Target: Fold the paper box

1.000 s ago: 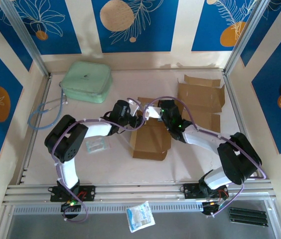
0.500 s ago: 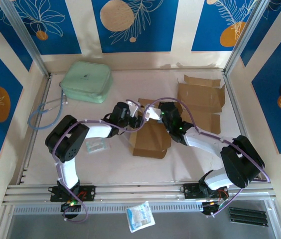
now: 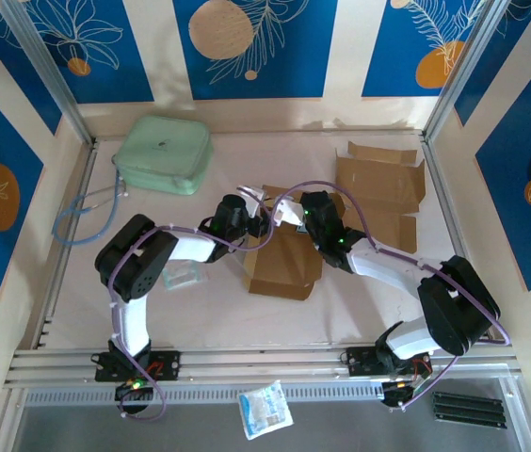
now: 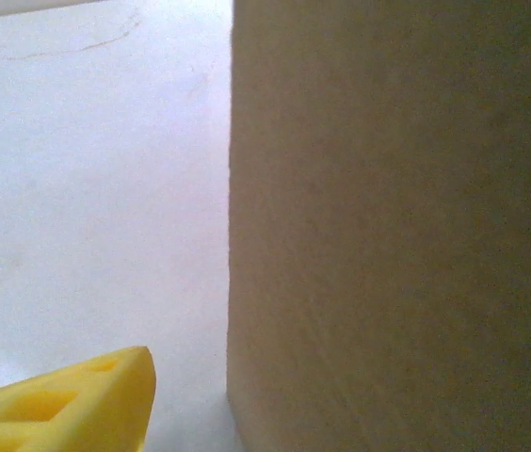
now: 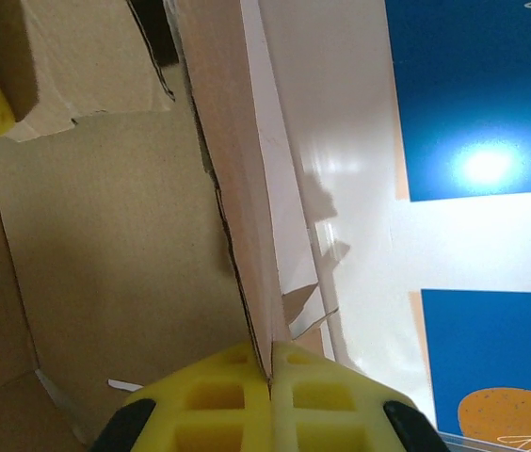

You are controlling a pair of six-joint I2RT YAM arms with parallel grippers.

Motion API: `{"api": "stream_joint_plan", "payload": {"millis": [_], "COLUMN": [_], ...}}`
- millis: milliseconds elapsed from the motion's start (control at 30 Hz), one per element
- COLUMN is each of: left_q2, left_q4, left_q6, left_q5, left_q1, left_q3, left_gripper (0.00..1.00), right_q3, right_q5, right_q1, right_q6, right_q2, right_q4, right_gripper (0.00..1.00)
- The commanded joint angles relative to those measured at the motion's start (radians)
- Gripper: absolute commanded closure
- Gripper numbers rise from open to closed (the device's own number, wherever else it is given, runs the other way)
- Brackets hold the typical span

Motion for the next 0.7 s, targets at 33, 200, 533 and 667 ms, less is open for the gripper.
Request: {"api": "stream_joint_plan", "payload": {"millis": [33, 200, 533, 667], "left_q2": [0.034, 0.026, -0.002, -0.02], "left_q4": [-0.008, -0.003, 0.02, 0.023], "left_q6": [-0.016, -0.021, -0.022, -0.024], "left_q5": [-0.083, -0.129, -0.176, -0.181], "left_q1": [-0.024, -0.034, -0.056, -0.061], "left_q3": [-0.008, -0.021, -0.037, -0.046], "left_gripper": [0.38, 0.43, 0.64, 0.6], "right_q3": [0.024, 0.028, 0.043, 0.042], "right_q5": [-0.079, -0.082, -0.098, -0.103], "right_q1": [0.032, 0.035, 0.04, 0.039], "right_q6": [0.066, 0.074, 0.095, 0.1], "right_q2": [0.014, 0.029, 0.047, 0.056], "right_q4": [-0.04, -0.058, -0.081, -0.082], "right_gripper": [1.0, 1.0, 1.0, 1.0]}}
